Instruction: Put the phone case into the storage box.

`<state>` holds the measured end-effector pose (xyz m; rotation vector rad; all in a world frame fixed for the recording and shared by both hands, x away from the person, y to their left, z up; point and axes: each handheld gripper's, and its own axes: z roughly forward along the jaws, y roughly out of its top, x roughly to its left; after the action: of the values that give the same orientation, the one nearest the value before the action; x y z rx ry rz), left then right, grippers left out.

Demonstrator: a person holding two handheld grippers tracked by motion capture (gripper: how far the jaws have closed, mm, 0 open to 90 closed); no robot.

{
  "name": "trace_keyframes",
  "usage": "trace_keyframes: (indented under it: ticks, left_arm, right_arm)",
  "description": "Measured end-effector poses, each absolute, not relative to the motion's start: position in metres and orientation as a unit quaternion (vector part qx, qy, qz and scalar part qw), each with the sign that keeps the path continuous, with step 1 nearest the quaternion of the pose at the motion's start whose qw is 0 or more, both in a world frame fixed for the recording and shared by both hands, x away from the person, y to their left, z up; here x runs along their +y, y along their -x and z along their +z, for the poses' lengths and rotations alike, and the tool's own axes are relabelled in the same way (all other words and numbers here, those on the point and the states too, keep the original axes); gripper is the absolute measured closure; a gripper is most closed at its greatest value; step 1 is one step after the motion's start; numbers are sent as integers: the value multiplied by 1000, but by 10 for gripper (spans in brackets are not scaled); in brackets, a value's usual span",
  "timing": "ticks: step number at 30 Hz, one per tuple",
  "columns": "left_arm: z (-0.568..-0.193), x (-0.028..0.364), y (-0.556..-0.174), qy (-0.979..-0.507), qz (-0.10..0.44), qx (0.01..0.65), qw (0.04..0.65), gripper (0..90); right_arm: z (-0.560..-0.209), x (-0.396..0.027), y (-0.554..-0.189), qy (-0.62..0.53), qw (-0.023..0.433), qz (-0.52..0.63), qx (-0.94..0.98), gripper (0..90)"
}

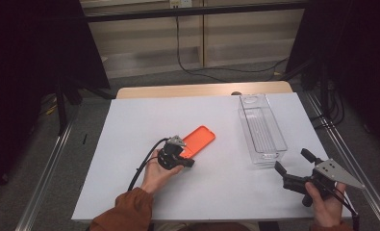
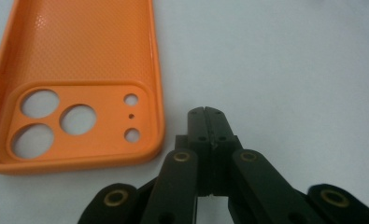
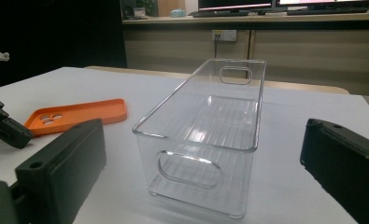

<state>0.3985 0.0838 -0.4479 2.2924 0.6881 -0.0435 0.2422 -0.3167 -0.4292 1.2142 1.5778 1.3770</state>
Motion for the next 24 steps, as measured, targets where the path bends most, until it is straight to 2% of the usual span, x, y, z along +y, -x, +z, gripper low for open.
trace_keyframes:
  ticks: [24]
  left_arm:
    - [-448, 90, -404, -887, -12, 282, 365, 900]
  right_arm:
    - [-429, -317, -242, -470, 353, 534, 608, 0]
